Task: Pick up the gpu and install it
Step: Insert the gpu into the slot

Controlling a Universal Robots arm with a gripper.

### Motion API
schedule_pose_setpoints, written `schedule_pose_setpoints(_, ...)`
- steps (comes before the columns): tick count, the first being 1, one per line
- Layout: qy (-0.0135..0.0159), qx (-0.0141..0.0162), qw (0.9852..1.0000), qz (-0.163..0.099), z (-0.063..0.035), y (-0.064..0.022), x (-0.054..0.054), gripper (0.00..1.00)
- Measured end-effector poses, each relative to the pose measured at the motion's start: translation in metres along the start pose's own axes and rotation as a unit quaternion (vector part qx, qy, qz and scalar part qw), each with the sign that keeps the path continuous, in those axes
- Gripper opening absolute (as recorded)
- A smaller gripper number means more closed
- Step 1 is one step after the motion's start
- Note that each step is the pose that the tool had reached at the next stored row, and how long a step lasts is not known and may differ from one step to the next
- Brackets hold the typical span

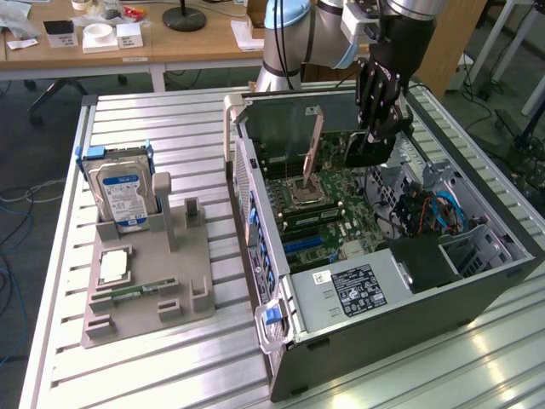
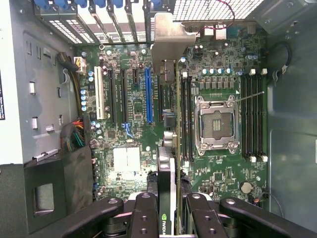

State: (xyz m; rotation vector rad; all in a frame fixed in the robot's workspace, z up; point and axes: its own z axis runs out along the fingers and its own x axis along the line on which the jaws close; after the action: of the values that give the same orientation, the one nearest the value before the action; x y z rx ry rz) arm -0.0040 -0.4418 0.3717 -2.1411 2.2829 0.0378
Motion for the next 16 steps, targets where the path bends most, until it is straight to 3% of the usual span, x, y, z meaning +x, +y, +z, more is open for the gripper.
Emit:
schedule_pose_setpoints(7,-0.0001,0.0000,1.0000,0.000,0.0006,0.0000,0.0000,0.27)
schedule_pose_setpoints(16,0.0001,0.0000,1.0000,0.000,0.0090,0.0000,0.0002,0.27)
